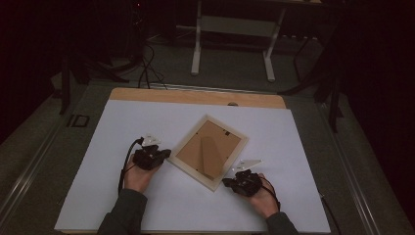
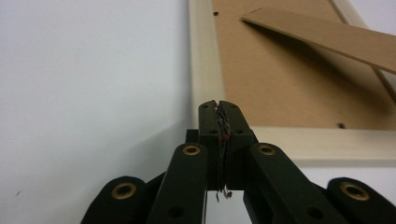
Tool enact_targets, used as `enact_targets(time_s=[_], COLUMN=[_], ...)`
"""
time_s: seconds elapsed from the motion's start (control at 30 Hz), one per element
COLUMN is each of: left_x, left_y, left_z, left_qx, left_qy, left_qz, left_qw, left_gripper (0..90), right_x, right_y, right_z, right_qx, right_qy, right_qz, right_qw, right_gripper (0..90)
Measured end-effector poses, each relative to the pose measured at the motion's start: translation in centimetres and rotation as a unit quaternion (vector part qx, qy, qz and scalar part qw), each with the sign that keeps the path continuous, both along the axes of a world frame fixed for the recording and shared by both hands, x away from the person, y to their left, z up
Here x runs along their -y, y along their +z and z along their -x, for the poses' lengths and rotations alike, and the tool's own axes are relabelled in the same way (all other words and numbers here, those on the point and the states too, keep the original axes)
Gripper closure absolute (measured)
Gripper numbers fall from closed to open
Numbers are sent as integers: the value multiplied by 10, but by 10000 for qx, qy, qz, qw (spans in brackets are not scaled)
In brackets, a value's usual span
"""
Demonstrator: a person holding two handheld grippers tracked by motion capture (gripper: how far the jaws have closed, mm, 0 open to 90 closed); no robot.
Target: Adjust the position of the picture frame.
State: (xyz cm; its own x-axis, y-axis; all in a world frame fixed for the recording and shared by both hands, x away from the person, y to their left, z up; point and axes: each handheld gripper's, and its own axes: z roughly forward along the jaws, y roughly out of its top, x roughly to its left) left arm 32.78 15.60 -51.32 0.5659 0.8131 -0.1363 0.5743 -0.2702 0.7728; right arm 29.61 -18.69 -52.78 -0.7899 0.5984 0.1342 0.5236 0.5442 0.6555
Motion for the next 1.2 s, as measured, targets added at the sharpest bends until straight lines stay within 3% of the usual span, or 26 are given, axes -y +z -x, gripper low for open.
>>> enact_targets(time_s=[0.2,0.37,0.5,0.7,0.87,1.0,1.1,1.2], left_x=[-1,-3,-5,-7,-8,-5,-3,-1], left_y=[-6,-14,-14,-17,-20,-21,-22,-22], left_z=[14,18,19,17,14,13,13,14], left_qx=[50,-129,-155,-212,-363,-407,-424,-421], left_qy=[32,111,121,204,292,271,199,165], left_qz=[-60,-8,-22,-58,-52,-39,-112,-128], left_qw=[10000,9999,9998,9996,9989,9988,9988,9989], left_gripper=[900,900,900,900,892,894,897,900], right_x=[-16,-30,-43,-36,-4,19,32,42], right_y=[0,-1,-1,5,14,17,18,18], right_z=[-2,-3,-4,-10,-26,-44,-60,-74], right_qx=[8,19,52,139,341,486,540,672], right_qy=[263,390,532,513,-27,-469,-864,-1358], right_qz=[7,-4,-21,-63,-38,17,53,76], right_qw=[9997,9992,9986,9986,9994,9977,9948,9884], right_gripper=[900,900,900,900,900,900,900,900])
